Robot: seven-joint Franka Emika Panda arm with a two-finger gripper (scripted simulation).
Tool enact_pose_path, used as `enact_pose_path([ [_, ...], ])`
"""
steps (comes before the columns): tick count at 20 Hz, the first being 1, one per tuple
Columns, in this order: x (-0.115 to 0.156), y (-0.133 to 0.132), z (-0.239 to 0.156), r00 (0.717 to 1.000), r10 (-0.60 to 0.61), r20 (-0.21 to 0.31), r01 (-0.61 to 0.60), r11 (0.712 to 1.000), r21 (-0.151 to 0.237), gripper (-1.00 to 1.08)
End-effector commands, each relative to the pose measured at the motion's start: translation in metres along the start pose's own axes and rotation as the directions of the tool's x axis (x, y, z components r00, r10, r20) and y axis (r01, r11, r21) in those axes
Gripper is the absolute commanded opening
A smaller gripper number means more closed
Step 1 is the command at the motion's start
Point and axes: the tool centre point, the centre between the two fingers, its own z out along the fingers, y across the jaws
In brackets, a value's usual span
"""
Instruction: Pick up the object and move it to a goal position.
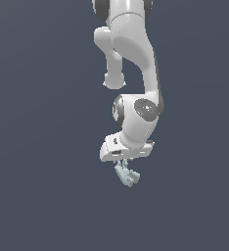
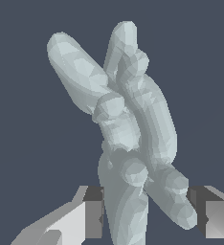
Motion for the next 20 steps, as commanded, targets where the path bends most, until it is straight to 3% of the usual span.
enact_pose_path([
  [1,0.0,0.0,0.0,1.0,0.0,0.0,0.0,1.0,0.0,-1.0],
  [11,-0.014,-0.006,-0.029,1.0,0.0,0.0,0.0,1.0,0.0,-1.0],
  [20,-0.044,-0.02,-0.093,1.0,0.0,0.0,0.0,1.0,0.0,-1.0],
])
